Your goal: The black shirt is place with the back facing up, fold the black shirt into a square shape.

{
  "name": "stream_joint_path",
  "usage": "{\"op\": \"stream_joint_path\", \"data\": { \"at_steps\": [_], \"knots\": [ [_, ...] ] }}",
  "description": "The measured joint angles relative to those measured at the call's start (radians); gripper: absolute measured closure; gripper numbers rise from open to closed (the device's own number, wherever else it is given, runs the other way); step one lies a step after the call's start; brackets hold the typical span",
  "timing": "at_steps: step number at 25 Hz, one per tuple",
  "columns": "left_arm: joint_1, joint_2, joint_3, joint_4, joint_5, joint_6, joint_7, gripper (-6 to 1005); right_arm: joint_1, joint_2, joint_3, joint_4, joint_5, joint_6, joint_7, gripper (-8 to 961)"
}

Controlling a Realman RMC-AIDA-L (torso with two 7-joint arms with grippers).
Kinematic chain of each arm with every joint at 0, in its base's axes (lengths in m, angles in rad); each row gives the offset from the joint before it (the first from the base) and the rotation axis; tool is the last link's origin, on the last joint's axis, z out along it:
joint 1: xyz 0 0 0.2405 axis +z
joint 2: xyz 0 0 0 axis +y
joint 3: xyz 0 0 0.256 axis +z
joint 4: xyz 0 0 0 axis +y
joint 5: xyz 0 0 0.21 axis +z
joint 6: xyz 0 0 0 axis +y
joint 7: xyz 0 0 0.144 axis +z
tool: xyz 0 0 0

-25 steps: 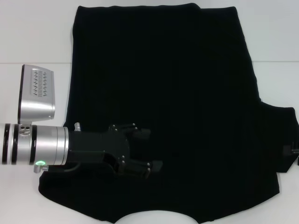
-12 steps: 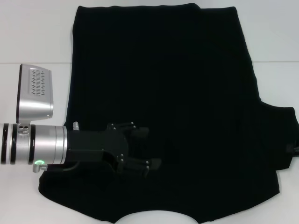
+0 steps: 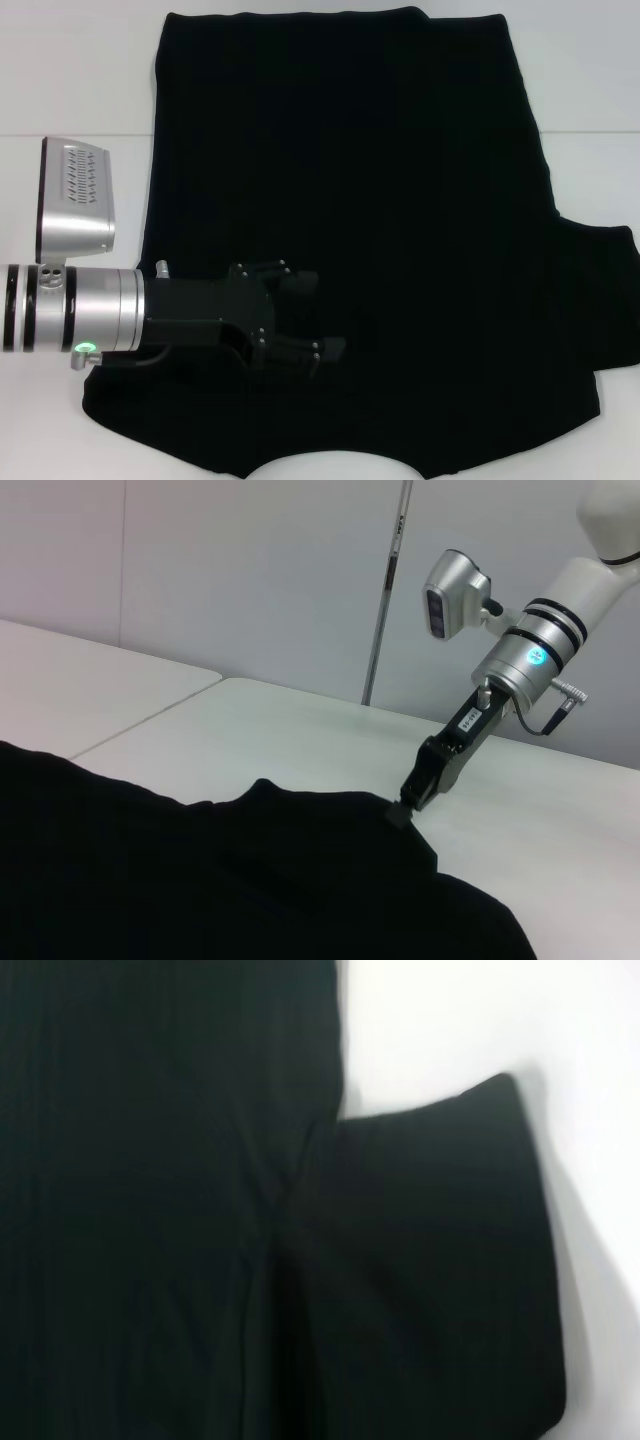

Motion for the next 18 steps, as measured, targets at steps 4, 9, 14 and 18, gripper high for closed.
{"op": "stream_joint_path", "data": {
  "at_steps": [4, 9, 14, 18],
  "knots": [
    [0.000, -0.002, -0.001, 0.000, -0.004, 0.000, -0.012, 48, -0.015, -0.001, 0.063, -0.041, 0.003, 0.006, -0.048, 930],
    [0.002, -0.004, -0.001, -0.003, -0.016, 0.000, -0.015, 49, -0.010, -0.003, 0.109, -0.052, 0.004, 0.010, -0.102, 941],
    [0.007, -0.005, -0.001, -0.012, -0.038, 0.000, -0.015, 49, 0.009, 0.001, 0.110, -0.058, 0.004, 0.041, -0.135, 938],
    [0.008, -0.005, -0.001, -0.018, -0.044, 0.000, -0.015, 49, 0.025, 0.002, 0.110, -0.061, 0.004, 0.072, -0.155, 936]
  ]
}}
